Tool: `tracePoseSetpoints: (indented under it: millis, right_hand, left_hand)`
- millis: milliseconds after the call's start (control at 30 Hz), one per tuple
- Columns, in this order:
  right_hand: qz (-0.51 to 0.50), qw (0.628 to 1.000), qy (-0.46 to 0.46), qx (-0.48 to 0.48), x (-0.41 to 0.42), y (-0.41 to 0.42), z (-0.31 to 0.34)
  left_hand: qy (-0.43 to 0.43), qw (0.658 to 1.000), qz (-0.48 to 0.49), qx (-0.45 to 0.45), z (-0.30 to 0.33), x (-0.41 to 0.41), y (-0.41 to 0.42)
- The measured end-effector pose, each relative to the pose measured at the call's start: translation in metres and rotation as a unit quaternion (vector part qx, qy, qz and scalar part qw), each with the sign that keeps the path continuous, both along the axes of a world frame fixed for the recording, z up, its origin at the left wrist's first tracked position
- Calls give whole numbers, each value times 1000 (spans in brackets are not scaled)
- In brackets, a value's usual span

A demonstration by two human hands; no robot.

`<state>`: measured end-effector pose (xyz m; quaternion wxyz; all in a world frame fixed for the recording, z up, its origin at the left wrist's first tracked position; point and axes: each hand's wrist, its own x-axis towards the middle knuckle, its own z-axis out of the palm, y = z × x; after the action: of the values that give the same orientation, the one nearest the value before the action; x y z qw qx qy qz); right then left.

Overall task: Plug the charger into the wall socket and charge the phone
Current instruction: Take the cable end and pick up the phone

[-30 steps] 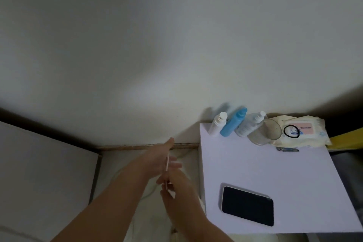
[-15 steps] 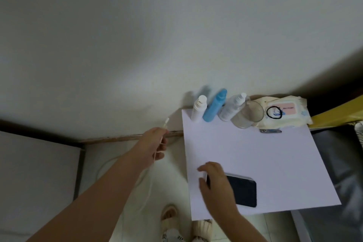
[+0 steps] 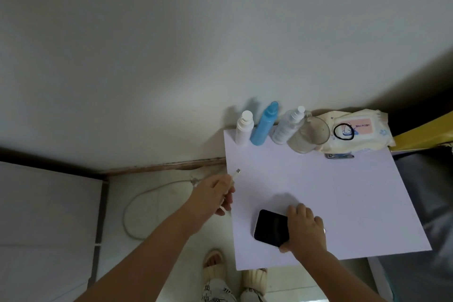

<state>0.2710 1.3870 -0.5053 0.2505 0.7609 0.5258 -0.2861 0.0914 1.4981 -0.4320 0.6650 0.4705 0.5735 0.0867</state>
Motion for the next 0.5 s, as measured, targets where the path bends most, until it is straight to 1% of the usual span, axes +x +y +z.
tracePoseSetpoints:
  millis: [67,167,233,300,333,367,400,433,500]
  right_hand:
    - [-7,1000,26,-8,4,3,8]
    - [-29,996,87,19,8,4,20]
    - [-70,986,136,69,10,4,28]
    - [-157,958,194,144,14,8,41]
    - [-226,929,234,175,15,12,51]
    - [-298,887,285,210,15,18,63]
    - [-370,831,345,231,15,24,76]
    - [-440,765,402,243,15,31,90]
    - [-538,633,495,254,12,42,115]
  left_hand:
    - [-9,1000,7,1,4,1,-1]
    - [-11,1000,2,10,11,2,-2]
    - [-14,1000,-4,14,20,2,-2]
    - [-21,1000,4,9,31,3,-2]
    - [-27,1000,11,8,37,3,-2]
    - [-32,999,16,11,43,3,-3]
    - [-34,999,18,19,49,4,-3]
    - [-33,999,16,31,55,4,-4]
    - [-21,998,2,63,68,5,-8]
